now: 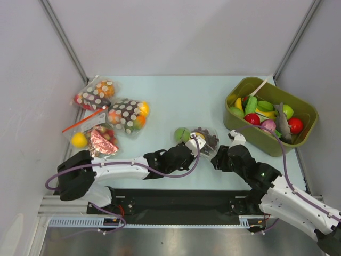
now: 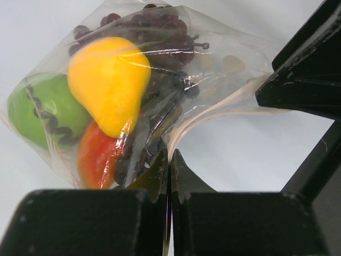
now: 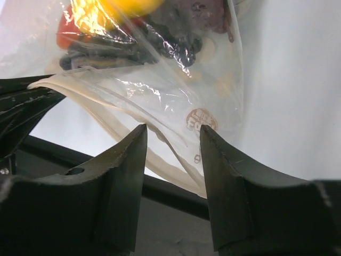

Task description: Open the zip-top bag and remove the fake food

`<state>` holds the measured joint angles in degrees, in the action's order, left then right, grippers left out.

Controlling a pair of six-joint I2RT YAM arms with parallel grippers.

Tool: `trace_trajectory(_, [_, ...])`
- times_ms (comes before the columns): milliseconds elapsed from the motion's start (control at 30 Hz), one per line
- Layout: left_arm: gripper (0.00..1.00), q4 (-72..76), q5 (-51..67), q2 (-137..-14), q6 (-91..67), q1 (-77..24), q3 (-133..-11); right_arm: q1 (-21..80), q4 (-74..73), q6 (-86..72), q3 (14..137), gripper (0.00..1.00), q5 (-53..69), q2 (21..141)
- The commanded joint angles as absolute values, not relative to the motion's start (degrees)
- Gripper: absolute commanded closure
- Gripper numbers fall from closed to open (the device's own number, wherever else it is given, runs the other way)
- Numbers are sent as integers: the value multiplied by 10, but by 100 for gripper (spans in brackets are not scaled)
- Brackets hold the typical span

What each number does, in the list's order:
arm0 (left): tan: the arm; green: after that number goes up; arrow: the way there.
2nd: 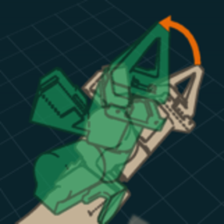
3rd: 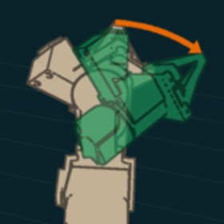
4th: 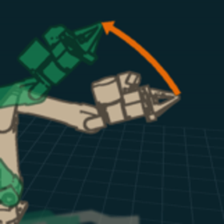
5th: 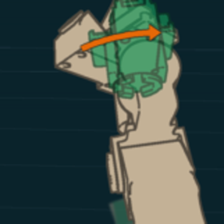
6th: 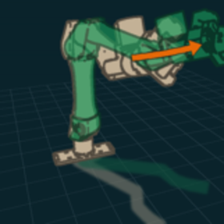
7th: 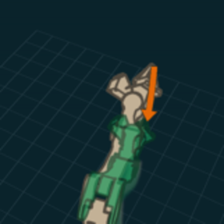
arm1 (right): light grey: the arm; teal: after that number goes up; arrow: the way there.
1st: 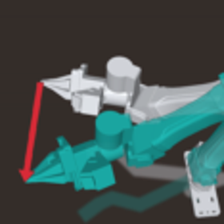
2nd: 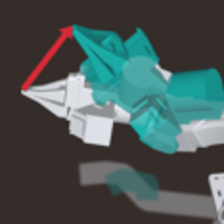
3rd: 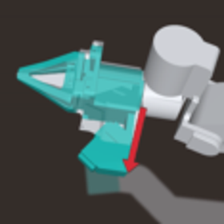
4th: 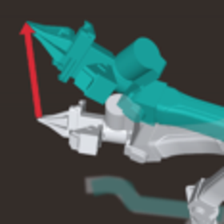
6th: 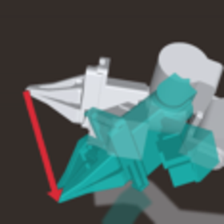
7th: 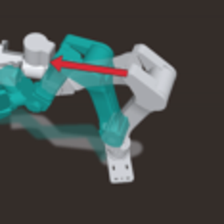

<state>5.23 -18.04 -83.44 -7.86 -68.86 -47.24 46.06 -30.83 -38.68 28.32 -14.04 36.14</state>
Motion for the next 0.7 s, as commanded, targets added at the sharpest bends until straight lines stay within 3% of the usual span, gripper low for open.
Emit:
trace_trajectory(0, [100, 79, -158, -801, -64, -686, -475, 464, -280, -368, 281, 53, -135, 368])
trace_trajectory(67, [100, 75, -149, -802, -62, -686, -476, 464, -278, -361, 282, 60, -133, 370])
trace_trajectory(167, [100, 73, -131, -805, -58, -686, -478, 464, -271, -354, 284, 81, -126, 371])
trace_trajectory(200, [99, 72, -127, -805, -57, -686, -479, 464, -270, -353, 285, 92, -127, 372])
trace_trajectory(267, [93, 67, -120, -805, -52, -686, -481, 464, -271, -350, 291, 100, -129, 374])
trace_trajectory(300, [76, 64, -118, -803, -49, -686, -484, 464, -273, -345, 294, 100, -134, 373])
trace_trajectory(367, [61, 55, -112, -796, -38, -684, -488, 464, -277, -338, 307, 100, -138, 373])
trace_trajectory(400, [48, 46, -99, -791, -33, -682, -493, 465, -282, -334, 311, 100, -143, 372])
trace_trajectory(500, [33, 38, -47, -770, -28, -666, -505, 464, -289, -320, 325, 100, -149, 370])
trace_trajectory(667, [28, 37, -4, -775, -26, -650, -538, 465, -286, -315, 327, 100, -143, 367])
